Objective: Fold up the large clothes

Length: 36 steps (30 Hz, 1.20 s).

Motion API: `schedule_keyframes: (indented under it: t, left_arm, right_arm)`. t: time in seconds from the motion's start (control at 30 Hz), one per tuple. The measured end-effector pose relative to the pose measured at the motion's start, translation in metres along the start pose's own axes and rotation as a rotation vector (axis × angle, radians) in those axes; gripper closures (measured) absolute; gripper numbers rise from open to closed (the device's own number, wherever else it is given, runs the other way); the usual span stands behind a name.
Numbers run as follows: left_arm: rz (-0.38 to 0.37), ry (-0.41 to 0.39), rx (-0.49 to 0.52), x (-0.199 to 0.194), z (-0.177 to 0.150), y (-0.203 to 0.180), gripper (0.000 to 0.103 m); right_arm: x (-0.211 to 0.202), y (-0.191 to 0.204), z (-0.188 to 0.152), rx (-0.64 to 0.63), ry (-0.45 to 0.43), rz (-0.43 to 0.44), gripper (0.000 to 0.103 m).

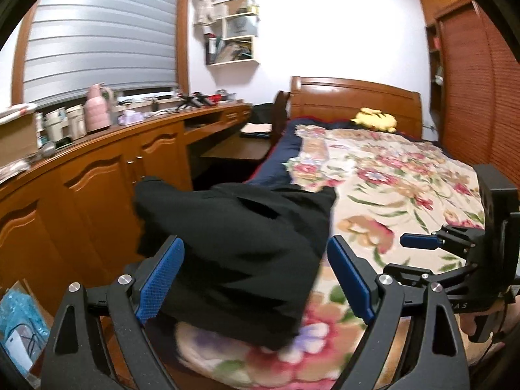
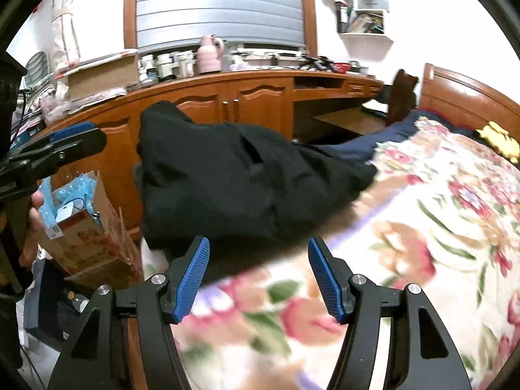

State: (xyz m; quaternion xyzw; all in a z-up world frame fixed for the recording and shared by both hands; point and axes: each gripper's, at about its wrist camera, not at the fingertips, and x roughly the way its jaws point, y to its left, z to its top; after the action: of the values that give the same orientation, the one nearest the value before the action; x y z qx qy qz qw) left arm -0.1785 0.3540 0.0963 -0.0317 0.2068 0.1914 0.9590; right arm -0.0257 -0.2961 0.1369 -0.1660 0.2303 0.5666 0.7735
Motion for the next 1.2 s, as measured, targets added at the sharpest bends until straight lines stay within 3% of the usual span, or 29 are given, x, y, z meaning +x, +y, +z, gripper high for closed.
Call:
schedule_keyframes:
  t: [0.07, 0.33, 0.47, 0.6, 0.87, 1.2]
  left_arm:
    - [-0.022, -0.005, 0.002, 0.001, 0.0, -0.013, 0.0]
    - [-0.114, 0.016, 0.012, 0.018, -0.006, -0.068, 0.0]
    - [-0.153, 0.03, 0.008, 0.028, -0.014, -0.1, 0.0]
    - [-0.203, 0.05, -0.011, 0.039, -0.022, -0.138, 0.0]
    - [-0.302, 0.065, 0.001, 0.044, -0.037, -0.21, 0.0]
    - [-0.398, 0.104, 0.092, 0.054, -0.061, -0.297, 0.0]
  right_arm:
    - [-0.014, -0.004, -0.008, 0.003, -0.005, -0.028, 0.038]
    - [-0.059, -0.018, -0.029, 0.053, -0.016, -0.107, 0.038]
    - [-0.078, -0.025, -0.041, 0.092, -0.02, -0.155, 0.031]
    - [-0.098, -0.034, -0.059, 0.137, -0.014, -0.275, 0.022]
    - [-0.148, -0.046, -0.099, 0.245, -0.034, -0.426, 0.022]
    - [-0.203, -0.05, -0.137, 0.352, -0.024, -0.542, 0.022]
